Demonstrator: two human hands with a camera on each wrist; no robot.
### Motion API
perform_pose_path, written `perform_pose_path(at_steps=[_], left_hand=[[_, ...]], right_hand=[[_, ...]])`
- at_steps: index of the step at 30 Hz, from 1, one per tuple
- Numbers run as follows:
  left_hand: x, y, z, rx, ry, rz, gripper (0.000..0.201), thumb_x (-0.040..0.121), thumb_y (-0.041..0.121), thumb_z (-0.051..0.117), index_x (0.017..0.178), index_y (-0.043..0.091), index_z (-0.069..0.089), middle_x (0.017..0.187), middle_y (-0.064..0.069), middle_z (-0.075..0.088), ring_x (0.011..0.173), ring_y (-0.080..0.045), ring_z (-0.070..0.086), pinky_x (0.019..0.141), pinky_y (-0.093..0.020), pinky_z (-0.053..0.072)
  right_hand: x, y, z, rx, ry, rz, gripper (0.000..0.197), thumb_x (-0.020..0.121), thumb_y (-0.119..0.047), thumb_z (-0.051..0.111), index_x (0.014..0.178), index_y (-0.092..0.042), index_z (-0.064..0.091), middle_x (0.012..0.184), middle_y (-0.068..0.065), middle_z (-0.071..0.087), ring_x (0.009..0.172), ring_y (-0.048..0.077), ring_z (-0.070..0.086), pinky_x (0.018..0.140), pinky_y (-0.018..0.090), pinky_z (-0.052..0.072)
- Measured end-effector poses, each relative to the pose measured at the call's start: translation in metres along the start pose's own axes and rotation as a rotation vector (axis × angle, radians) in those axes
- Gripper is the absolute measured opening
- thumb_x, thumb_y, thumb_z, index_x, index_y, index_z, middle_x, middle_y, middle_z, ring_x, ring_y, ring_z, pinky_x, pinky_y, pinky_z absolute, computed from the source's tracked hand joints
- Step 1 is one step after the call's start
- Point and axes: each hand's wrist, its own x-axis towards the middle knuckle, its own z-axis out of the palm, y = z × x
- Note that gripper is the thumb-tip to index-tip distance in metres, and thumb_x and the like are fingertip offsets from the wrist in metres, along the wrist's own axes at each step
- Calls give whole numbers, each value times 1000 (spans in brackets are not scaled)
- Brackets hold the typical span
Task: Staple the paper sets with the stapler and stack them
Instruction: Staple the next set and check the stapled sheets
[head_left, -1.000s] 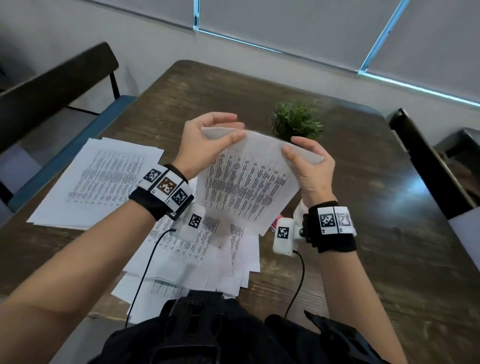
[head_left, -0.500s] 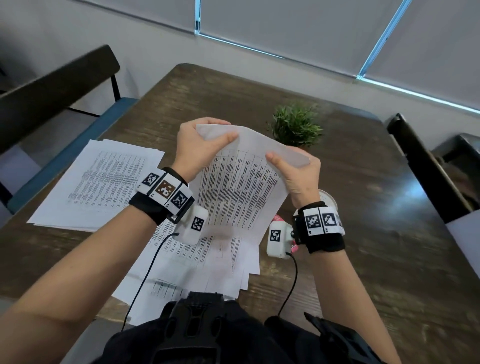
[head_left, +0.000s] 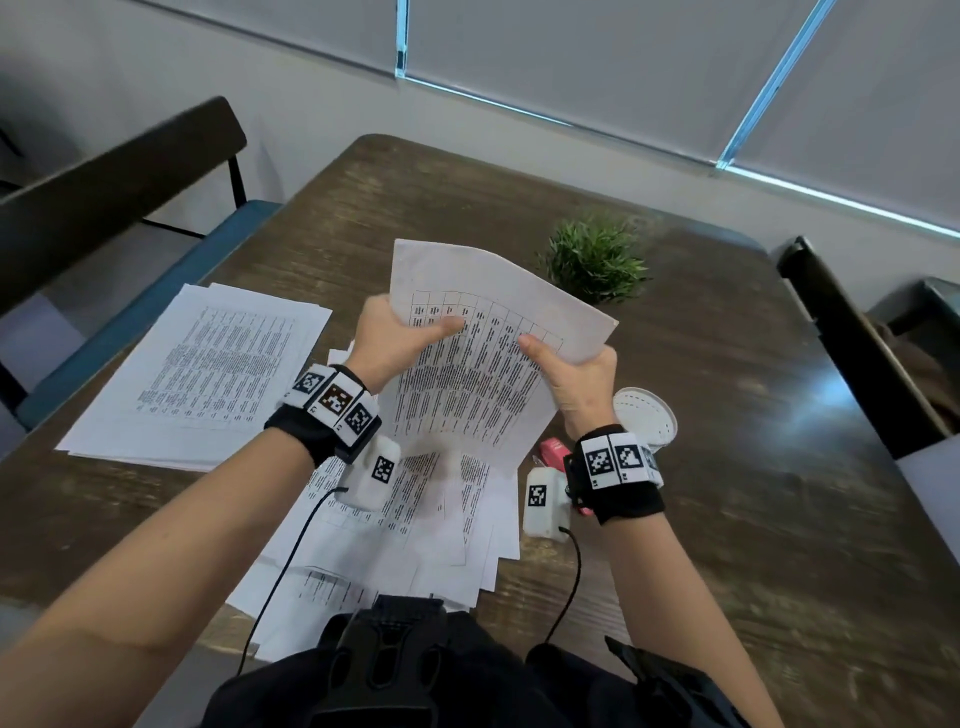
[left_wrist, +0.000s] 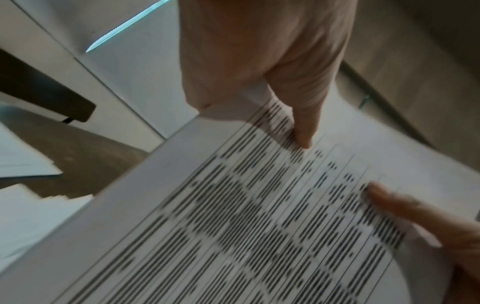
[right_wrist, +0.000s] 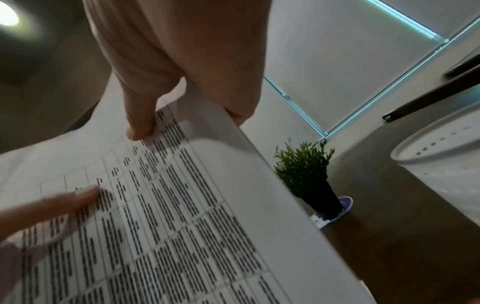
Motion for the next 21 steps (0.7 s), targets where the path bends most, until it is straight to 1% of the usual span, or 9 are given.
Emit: perform_pose_path(at_steps=[3, 8, 11, 13, 15, 17, 18, 20, 21], left_hand=[[-4, -25, -1, 15, -38, -66, 36, 65, 25, 86, 97, 19, 69, 96, 2, 73, 92, -8, 70, 78, -27, 58], [-13, -50, 0, 12, -59, -92, 44, 66, 24, 84, 106, 15, 68, 94, 9, 70, 82, 7, 67, 72, -17, 56], [-8, -50, 0, 93, -64, -99, 34, 68, 25, 85, 97, 19, 69, 94, 1, 73, 87, -7, 71, 76, -29, 59], [-4, -43, -3, 179, -68, -114, 34, 68, 25, 86, 96, 17, 70, 94, -1, 73, 87, -13, 71, 77, -32, 58], [0, -37, -9, 280, -97, -126, 40, 68, 27, 87, 101, 11, 71, 93, -3, 74, 83, -14, 70, 74, -31, 57], [2, -36, -16, 373, -133, -150, 41, 67, 31, 88, 97, 9, 71, 87, -6, 74, 74, -15, 68, 66, -28, 54], [2, -37, -20, 409, -144, -174, 41, 65, 30, 89, 96, 10, 71, 87, -6, 74, 74, -15, 68, 68, -29, 55], [-1, -44, -26, 445, -184, -233, 44, 65, 27, 90, 101, 11, 71, 93, -5, 74, 84, -16, 70, 78, -34, 58], [-3, -47, -27, 464, -218, -260, 45, 65, 26, 90, 103, 11, 71, 95, -4, 74, 86, -17, 71, 80, -36, 58]], right_hand=[[-2, 10, 0, -1, 7, 36, 25, 71, 5, 81, 91, -8, 71, 85, -2, 73, 79, 9, 71, 71, 24, 57], [-4, 22, 2, -39, 4, 60, 26, 72, 3, 80, 88, -14, 69, 87, -3, 70, 76, -4, 69, 68, 14, 54], [1, 22, 1, -61, -8, 72, 24, 74, -2, 81, 89, -16, 68, 88, -5, 70, 76, -4, 68, 68, 13, 53], [7, 25, -5, -101, -11, 106, 18, 79, -10, 78, 92, -17, 68, 91, -4, 71, 78, -4, 68, 67, 14, 53], [15, 35, -17, -186, 0, 194, 12, 87, -34, 71, 88, -23, 67, 96, 1, 72, 85, 5, 69, 75, 24, 56], [23, 50, -32, -370, 15, 316, 46, 84, -65, 52, 82, -21, 67, 99, 4, 73, 94, 23, 69, 88, 41, 54], [24, 59, -40, -515, -1, 377, 56, 82, -69, 43, 84, -20, 68, 102, 6, 72, 99, 29, 67, 93, 45, 51], [22, 80, -54, -870, -96, 425, 51, 94, -53, 39, 100, -11, 69, 114, 14, 68, 107, 34, 61, 98, 41, 45], [18, 93, -62, -1037, -158, 436, 46, 98, -43, 41, 106, -5, 67, 116, 18, 66, 108, 34, 60, 97, 39, 46]])
